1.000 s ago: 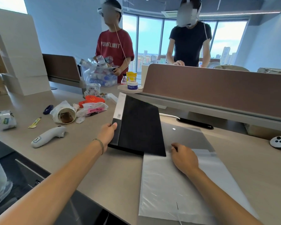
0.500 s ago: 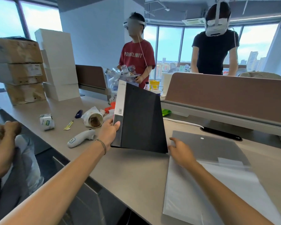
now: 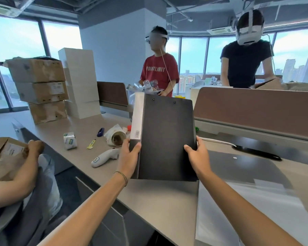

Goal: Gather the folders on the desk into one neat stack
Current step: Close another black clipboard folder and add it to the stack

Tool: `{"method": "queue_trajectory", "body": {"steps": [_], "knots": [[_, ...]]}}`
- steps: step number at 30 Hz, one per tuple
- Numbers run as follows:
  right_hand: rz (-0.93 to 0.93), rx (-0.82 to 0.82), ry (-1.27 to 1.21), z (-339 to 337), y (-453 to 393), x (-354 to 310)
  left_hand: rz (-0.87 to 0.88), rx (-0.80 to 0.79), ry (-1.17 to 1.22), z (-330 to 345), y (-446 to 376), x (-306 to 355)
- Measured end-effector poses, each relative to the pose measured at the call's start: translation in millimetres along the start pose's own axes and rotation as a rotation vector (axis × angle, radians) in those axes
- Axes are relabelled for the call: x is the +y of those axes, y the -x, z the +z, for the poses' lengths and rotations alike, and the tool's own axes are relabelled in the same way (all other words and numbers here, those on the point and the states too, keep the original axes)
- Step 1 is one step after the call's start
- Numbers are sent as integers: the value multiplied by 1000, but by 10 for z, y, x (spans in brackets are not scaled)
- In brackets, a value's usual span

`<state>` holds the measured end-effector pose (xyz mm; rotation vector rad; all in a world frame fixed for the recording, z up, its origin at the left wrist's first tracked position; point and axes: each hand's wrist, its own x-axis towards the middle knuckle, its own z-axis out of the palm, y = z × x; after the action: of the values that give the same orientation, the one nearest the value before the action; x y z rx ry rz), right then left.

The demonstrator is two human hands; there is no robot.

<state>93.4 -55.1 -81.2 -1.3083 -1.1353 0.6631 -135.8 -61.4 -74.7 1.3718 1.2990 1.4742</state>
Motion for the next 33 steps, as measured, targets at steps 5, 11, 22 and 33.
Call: {"method": "queue_trajectory", "body": {"steps": [5, 11, 22, 33], "knots": [[-61, 134, 31, -333, 113, -101, 94, -18, -6, 311, 198, 46], [-86, 279, 89, -1001, 332, -124, 110, -118, 28, 873, 384, 11], [-159, 536, 269, -2741, 825, -159, 164, -359, 134, 2347, 1183, 438], [-3, 768, 482, -4442, 1461, -121, 153, -629, 182, 3758, 2119, 791]]}}
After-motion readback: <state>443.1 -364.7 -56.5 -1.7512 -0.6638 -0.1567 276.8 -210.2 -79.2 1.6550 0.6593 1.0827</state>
